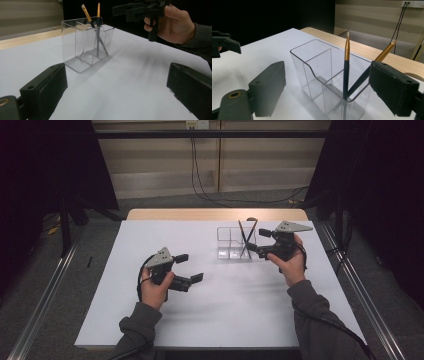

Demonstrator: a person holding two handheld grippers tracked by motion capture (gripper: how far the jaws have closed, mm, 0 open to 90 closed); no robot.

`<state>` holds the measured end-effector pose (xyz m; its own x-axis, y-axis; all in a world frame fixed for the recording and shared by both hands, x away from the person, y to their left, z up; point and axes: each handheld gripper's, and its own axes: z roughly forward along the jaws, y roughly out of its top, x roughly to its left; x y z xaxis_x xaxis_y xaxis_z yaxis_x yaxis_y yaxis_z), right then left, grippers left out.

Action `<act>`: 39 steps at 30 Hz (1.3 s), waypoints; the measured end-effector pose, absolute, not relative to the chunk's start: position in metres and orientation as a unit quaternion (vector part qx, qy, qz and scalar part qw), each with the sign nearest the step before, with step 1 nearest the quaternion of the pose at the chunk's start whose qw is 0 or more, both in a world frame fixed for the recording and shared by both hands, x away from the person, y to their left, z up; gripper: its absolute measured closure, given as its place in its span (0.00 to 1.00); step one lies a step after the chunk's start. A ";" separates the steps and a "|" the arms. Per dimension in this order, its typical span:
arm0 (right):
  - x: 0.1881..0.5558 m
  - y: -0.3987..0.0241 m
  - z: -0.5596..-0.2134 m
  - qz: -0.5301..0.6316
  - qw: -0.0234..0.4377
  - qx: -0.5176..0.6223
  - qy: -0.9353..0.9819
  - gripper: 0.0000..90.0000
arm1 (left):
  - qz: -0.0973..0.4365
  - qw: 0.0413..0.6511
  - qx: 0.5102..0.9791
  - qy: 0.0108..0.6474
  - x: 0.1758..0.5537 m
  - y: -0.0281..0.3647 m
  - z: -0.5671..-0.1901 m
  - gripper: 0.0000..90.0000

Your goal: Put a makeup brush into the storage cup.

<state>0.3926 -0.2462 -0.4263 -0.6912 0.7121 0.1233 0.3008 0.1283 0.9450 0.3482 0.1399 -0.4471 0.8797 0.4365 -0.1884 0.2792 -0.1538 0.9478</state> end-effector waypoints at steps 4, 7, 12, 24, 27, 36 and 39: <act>0.393 -0.245 -0.426 0.558 0.183 0.346 0.732 0.13 | 0.068 0.602 0.759 0.240 0.348 0.142 -0.447 0.03; 0.392 -0.243 -0.426 0.559 0.182 0.345 0.732 0.12 | 0.068 0.602 0.758 0.242 0.347 0.143 -0.448 0.03; 0.390 -0.241 -0.427 0.558 0.182 0.344 0.733 0.11 | 0.070 0.602 0.758 0.241 0.346 0.143 -0.446 0.03; 0.380 -0.245 -0.424 0.561 0.175 0.336 0.736 0.07 | 0.069 0.606 0.755 0.240 0.346 0.140 -0.445 0.03; 0.378 -0.246 -0.424 0.562 0.173 0.331 0.738 0.07 | 0.068 0.606 0.755 0.241 0.346 0.139 -0.445 0.03; 0.369 -0.244 -0.425 0.560 0.169 0.327 0.742 0.07 | 0.073 0.608 0.753 0.241 0.345 0.142 -0.443 0.03; 0.366 -0.243 -0.425 0.560 0.170 0.324 0.743 0.07 | 0.075 0.608 0.751 0.246 0.344 0.143 -0.443 0.03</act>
